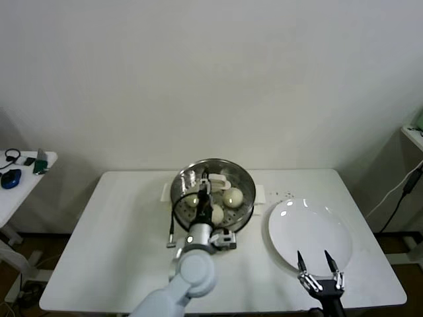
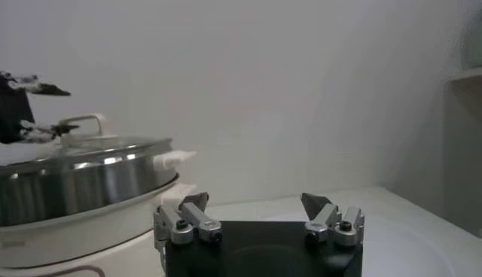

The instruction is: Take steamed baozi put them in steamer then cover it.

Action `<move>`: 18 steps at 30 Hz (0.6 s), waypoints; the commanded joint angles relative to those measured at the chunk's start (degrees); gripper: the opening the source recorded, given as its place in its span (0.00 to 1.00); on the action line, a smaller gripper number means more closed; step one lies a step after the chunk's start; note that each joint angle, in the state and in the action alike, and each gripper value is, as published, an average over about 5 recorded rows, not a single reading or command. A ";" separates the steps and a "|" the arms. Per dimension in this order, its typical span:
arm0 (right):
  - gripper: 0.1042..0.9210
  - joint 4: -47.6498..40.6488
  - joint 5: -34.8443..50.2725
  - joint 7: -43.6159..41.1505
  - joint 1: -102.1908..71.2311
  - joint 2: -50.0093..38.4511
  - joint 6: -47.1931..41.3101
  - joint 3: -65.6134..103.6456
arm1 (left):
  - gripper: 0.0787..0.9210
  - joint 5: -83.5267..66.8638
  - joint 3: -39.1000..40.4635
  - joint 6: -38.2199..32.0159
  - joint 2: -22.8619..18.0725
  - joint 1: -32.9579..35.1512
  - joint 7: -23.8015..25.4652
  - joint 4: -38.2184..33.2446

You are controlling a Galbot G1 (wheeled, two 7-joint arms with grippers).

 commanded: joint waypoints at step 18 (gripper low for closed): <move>0.88 1.87 -2.28 5.21 2.53 -0.25 -5.89 2.04 | 0.88 -64.33 -30.81 -26.67 0.65 30.58 -24.86 -22.03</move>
